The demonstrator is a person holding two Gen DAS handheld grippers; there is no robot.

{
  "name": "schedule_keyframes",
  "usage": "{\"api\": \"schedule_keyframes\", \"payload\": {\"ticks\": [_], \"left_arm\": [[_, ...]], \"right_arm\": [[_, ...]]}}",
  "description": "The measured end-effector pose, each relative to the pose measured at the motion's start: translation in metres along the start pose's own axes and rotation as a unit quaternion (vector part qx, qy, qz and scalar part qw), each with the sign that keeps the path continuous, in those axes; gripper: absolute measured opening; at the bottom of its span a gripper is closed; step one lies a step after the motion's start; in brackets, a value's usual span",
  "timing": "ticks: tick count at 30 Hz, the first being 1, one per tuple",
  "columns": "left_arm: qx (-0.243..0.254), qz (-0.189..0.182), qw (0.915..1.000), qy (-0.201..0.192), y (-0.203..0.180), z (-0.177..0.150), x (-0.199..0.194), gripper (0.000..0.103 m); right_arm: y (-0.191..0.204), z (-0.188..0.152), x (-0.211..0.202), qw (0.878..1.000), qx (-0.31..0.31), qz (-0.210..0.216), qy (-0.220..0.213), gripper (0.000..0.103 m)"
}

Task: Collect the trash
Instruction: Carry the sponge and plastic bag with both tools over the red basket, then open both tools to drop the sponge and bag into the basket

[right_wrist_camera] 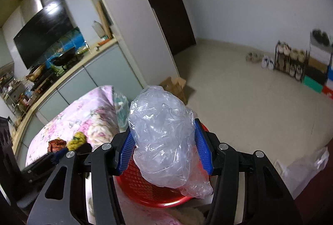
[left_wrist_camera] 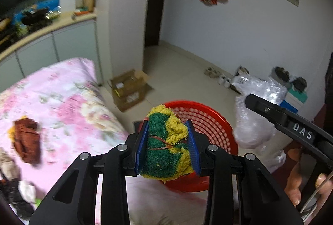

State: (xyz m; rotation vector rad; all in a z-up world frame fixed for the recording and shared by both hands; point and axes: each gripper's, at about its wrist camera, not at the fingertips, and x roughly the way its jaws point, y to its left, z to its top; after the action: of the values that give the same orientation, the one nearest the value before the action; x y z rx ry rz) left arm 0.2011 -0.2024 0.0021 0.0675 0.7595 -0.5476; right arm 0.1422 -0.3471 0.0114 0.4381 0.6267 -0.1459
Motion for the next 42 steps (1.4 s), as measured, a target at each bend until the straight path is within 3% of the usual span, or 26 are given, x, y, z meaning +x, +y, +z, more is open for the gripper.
{"api": "schedule_keyframes", "payload": {"ticks": [6,8,10,12,15,17,20,28,42], "left_arm": [[-0.003,-0.029,0.9985,0.047,-0.008,-0.010,0.037,0.034],[-0.009,-0.036,0.9976,0.059,-0.009,-0.013,0.047,0.035],[-0.009,-0.034,0.9972,0.065,-0.008,-0.014,0.052,0.036],[-0.008,-0.033,0.9970,0.069,-0.008,-0.016,0.055,0.039],[-0.011,-0.035,0.9969,0.070,-0.007,-0.017,0.053,0.052],[-0.009,-0.033,0.9974,0.063,-0.009,-0.018,0.048,0.063],[0.000,-0.027,0.9981,0.055,-0.013,-0.017,0.042,0.069],[-0.010,-0.004,0.9997,0.023,0.001,-0.012,0.012,0.081],[-0.005,0.091,0.9937,-0.065,0.028,-0.019,-0.074,0.085]], "right_arm": [[-0.012,-0.007,0.023,0.999,0.030,-0.001,0.041,0.053],[-0.014,-0.008,0.027,0.998,0.033,-0.004,0.048,0.059],[-0.019,-0.010,0.032,0.997,0.047,-0.002,0.058,0.072],[-0.024,-0.010,0.034,0.996,0.060,0.003,0.063,0.072],[-0.027,-0.009,0.032,0.996,0.064,0.003,0.066,0.075],[-0.026,-0.008,0.030,0.996,0.068,0.004,0.063,0.076],[-0.024,-0.006,0.024,0.996,0.066,0.004,0.057,0.076],[-0.020,0.002,0.005,0.998,0.064,0.005,0.028,0.080],[0.024,0.000,-0.032,0.999,-0.016,0.018,-0.038,0.081]]}}
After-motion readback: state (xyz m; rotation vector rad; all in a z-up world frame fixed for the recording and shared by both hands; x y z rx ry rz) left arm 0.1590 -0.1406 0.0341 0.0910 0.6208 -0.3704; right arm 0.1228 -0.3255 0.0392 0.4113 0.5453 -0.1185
